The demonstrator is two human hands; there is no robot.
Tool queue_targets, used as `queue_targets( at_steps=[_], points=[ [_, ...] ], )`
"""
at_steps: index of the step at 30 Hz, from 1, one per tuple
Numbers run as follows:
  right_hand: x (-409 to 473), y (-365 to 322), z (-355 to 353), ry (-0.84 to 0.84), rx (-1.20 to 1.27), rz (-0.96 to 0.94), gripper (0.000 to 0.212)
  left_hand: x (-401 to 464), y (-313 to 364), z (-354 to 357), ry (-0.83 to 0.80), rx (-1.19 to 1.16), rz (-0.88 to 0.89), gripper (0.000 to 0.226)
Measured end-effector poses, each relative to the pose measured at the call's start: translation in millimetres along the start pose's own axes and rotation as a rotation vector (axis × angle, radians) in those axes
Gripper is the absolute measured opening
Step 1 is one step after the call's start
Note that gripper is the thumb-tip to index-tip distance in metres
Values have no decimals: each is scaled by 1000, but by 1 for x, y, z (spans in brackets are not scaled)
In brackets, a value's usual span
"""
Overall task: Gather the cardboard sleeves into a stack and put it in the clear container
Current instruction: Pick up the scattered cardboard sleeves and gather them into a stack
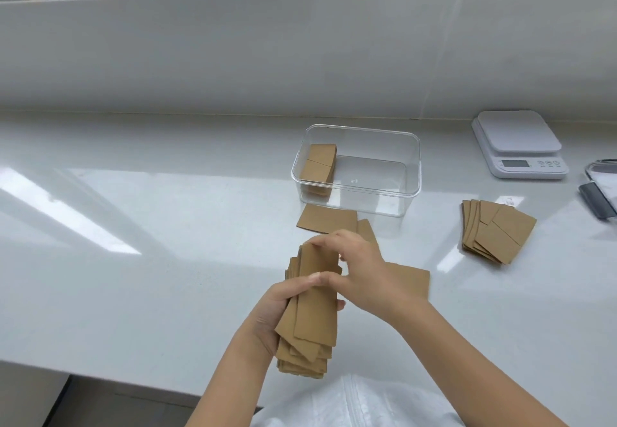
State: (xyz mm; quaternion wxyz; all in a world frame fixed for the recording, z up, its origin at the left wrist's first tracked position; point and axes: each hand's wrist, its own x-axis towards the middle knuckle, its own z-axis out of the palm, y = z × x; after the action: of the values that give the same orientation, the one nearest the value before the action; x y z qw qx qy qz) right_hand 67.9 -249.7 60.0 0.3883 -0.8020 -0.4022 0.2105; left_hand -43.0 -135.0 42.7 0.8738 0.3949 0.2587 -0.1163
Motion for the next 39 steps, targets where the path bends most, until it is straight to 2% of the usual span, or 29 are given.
queue_targets(
  at_steps=[3, 5, 8, 12, 17, 19, 20, 21, 23, 24, 26, 29, 31, 33, 35, 37, 39],
  points=[
    [-1, 7, 7, -12, -20, -9, 44, -2, -1, -3, -4, -12, 17, 64],
    [1, 15, 11, 79, 28, 16, 38, -2, -1, -9, 37, -29, 57, 80],
    [18, 34, 10, 235, -13, 214, 29, 0, 3, -20, 139, -143, 106, 98],
    [52, 52, 0, 180, -304, 458, 35, 3, 8, -39, 260, -328, 191, 84],
    [90, 65, 4, 152, -394, 735, 74, 9, 11, -53, 307, -455, 269, 93],
    [95, 69, 8, 193, -394, 790, 82, 11, 13, -47, 313, -429, 264, 71],
    [95, 71, 11, 218, -407, 796, 82, 11, 15, -43, 319, -419, 258, 50],
    [95, 73, 13, 243, -421, 794, 80, 12, 15, -40, 336, -414, 251, 41],
    [93, 74, 17, 284, -415, 798, 76, 16, 15, -36, 371, -399, 224, 45],
    [93, 74, 17, 286, -396, 806, 74, 16, 17, -32, 367, -397, 225, 54],
    [94, 74, 15, 271, -361, 819, 72, 19, 16, -31, 360, -414, 219, 89],
    [90, 75, 13, 274, -315, 818, 65, 23, 13, -33, 362, -410, 205, 102],
    [83, 74, 13, 281, -297, 780, 52, 23, 14, -31, 355, -410, 190, 94],
    [74, 72, 13, 285, -271, 685, 32, 20, 16, -31, 376, -405, 197, 65],
    [64, 71, 10, 304, -50, 520, 14, 18, 18, -32, 409, -404, 212, 47],
    [52, 66, -2, 296, 301, 366, 16, 16, 19, -34, 433, -408, 225, 44],
    [43, 62, -20, 290, 429, 283, 8, 12, 19, -36, 432, -411, 229, 50]
  ],
)
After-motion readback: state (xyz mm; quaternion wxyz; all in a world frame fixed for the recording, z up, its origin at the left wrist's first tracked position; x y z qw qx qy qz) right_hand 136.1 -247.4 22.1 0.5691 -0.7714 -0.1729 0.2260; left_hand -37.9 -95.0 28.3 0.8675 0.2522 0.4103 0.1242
